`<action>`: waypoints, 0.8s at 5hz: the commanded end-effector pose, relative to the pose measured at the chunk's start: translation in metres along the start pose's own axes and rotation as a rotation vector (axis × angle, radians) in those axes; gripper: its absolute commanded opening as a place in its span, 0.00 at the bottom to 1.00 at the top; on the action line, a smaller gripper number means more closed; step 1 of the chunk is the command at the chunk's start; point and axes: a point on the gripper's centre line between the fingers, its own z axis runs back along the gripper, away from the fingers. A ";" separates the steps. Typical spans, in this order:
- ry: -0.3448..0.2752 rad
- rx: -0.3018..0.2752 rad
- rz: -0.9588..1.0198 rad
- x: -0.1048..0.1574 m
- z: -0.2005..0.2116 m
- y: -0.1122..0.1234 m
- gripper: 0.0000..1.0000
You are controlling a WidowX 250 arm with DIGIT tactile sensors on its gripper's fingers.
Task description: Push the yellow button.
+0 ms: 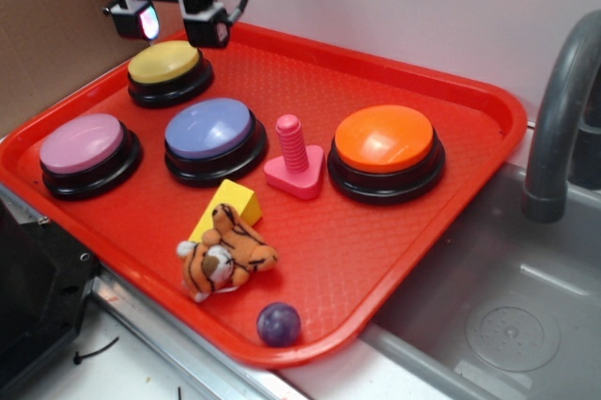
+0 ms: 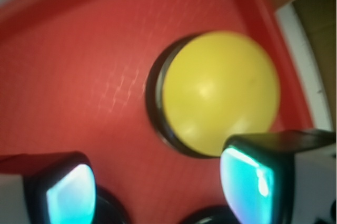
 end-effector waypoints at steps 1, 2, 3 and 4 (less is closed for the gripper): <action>-0.086 0.010 0.037 0.023 0.008 0.033 1.00; -0.052 0.027 0.038 0.027 -0.010 0.036 1.00; -0.001 0.051 0.027 0.027 -0.031 0.033 1.00; 0.022 0.060 0.027 0.026 -0.038 0.034 1.00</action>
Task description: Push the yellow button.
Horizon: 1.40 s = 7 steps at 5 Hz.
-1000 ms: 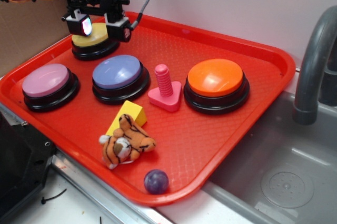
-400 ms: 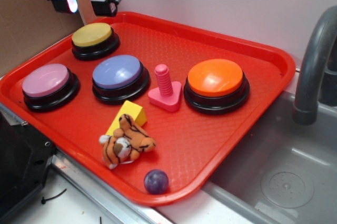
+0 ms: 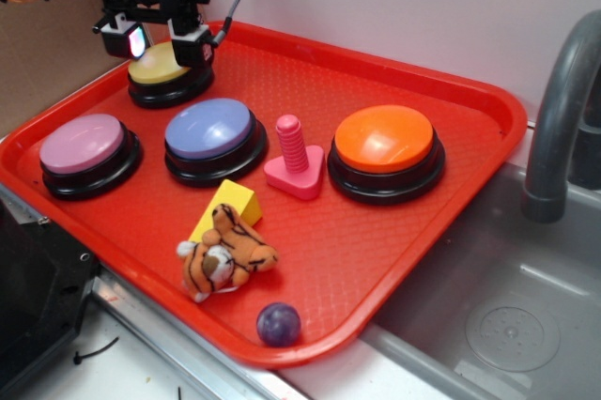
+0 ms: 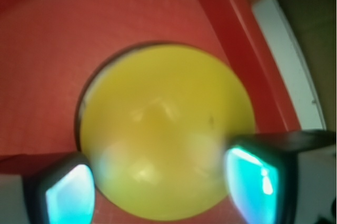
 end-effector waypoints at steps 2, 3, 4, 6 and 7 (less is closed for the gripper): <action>-0.040 -0.003 -0.021 0.003 0.028 0.005 1.00; -0.097 -0.022 -0.019 0.002 0.057 0.005 1.00; -0.106 -0.032 -0.021 0.001 0.066 0.007 1.00; -0.128 -0.030 -0.028 -0.003 0.082 0.006 1.00; -0.135 -0.036 -0.035 -0.004 0.089 0.008 1.00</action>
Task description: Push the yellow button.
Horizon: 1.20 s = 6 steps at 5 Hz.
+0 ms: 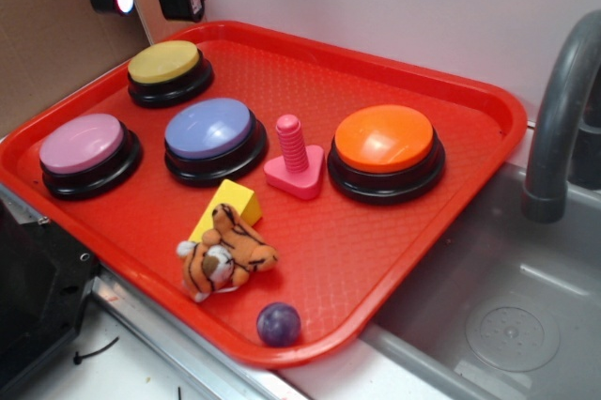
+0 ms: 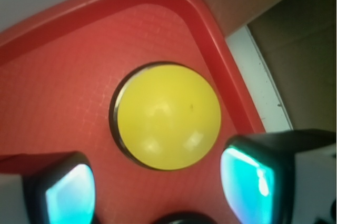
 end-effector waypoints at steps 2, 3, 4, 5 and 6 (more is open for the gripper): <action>-0.136 -0.017 -0.007 0.009 0.050 0.009 1.00; -0.138 -0.020 -0.025 0.008 0.055 0.006 1.00; -0.144 -0.029 -0.031 0.004 0.062 0.006 1.00; -0.169 -0.030 -0.051 0.002 0.069 0.005 1.00; -0.195 -0.083 -0.063 -0.001 0.074 0.004 1.00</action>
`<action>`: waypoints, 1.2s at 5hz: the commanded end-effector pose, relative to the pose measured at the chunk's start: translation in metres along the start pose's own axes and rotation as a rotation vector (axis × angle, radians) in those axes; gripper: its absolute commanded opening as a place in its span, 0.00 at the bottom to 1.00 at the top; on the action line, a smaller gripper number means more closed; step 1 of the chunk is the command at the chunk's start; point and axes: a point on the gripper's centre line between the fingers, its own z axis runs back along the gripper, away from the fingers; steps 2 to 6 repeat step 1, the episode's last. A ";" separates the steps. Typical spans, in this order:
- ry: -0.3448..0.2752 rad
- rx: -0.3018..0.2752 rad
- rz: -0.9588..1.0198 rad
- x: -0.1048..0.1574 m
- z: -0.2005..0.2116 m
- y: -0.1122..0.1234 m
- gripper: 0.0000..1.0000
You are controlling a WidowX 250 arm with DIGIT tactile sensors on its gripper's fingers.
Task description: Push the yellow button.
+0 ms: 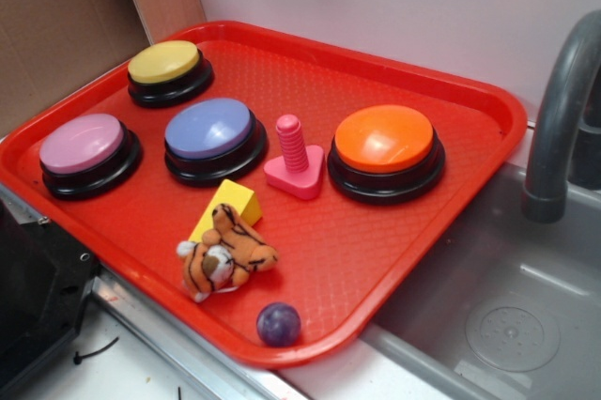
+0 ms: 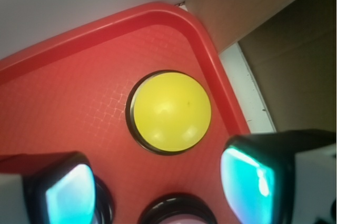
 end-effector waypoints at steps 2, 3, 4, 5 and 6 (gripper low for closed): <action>-0.156 -0.045 -0.020 0.005 0.038 0.009 1.00; -0.156 -0.045 -0.020 0.005 0.038 0.009 1.00; -0.156 -0.045 -0.020 0.005 0.038 0.009 1.00; -0.156 -0.045 -0.020 0.005 0.038 0.009 1.00; -0.156 -0.045 -0.020 0.005 0.038 0.009 1.00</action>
